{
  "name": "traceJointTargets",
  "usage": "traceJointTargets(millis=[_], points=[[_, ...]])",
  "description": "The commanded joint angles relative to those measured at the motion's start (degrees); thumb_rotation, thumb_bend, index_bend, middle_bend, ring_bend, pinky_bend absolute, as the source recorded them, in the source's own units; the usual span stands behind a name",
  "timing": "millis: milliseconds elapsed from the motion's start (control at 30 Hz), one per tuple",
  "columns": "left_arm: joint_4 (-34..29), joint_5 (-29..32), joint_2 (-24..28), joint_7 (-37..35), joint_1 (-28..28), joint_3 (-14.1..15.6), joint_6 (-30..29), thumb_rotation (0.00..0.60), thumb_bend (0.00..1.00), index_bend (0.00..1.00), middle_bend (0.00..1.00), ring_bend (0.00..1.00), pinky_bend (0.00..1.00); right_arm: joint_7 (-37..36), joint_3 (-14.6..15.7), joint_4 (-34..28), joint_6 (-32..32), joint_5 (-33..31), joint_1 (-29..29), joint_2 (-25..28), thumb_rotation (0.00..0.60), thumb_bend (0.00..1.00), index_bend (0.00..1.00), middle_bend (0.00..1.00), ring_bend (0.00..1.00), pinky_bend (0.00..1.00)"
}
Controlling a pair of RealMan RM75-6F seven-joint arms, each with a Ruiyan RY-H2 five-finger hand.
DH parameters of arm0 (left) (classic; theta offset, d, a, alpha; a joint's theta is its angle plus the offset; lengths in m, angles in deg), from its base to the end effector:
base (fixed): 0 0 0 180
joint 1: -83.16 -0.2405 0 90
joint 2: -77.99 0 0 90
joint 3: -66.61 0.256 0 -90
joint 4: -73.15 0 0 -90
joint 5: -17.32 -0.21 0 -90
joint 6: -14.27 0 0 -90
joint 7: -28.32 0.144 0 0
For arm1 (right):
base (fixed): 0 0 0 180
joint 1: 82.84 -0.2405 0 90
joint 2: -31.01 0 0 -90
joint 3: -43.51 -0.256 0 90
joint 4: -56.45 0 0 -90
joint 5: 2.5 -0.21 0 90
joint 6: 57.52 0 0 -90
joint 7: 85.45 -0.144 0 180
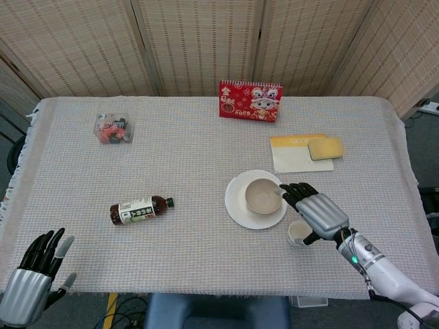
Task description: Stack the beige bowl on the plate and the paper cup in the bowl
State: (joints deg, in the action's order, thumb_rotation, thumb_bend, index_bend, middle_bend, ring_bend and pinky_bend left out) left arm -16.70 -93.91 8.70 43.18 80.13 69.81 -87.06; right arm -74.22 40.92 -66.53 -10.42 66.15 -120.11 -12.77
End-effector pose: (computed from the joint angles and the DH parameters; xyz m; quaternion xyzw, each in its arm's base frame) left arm -0.2649 0.1074 0.1364 -0.6668 -0.2255 -0.4394 0.5581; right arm -0.1571 -0.2587 0.1376 0.7849 -0.4168 0.2722 0.3689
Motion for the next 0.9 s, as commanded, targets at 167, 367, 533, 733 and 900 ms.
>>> traceJointTargets(millis=[167,367,533,733,900], points=[[0.01,-0.27,-0.17,0.35,0.12,0.14,0.13,0.600,0.31,0.03,0.00,0.00,0.16,5.47,3.61,2.56,-0.01,0.90,2.28,-1.68,0.600,0.03,0.05,0.00,0.00,0.00],[0.09,-0.09,-0.03,-0.06,0.14,0.14,-0.03,0.600,0.31,0.03,0.00,0.00,0.16,8.32,4.27,4.33,0.14,-1.04,2.42,-4.76,0.600,0.04,0.05,0.00,0.00,0.00],[0.04,-0.13,0.09,-0.21,0.09,0.13,-0.33,0.600,0.31,0.03,0.00,0.00,0.16,9.76,4.58,5.40,-0.07,-2.13,2.18,-6.39,0.600,0.04,0.07,0.00,0.00,0.00],[0.12,-0.23,0.09,-0.24,0.07,0.19,-0.47,0.600,0.31,0.03,0.00,0.00,0.16,9.65,4.74,7.01,-0.51,-3.06,2.05,-8.25,0.600,0.04,0.14,0.00,0.00,0.00],[0.12,-0.15,0.16,-0.42,0.04,0.16,-0.62,0.600,0.31,0.03,0.00,0.00,0.16,9.84,5.09,8.15,-1.03,-3.53,1.86,-9.13,0.600,0.04,0.18,0.00,0.00,0.00]])
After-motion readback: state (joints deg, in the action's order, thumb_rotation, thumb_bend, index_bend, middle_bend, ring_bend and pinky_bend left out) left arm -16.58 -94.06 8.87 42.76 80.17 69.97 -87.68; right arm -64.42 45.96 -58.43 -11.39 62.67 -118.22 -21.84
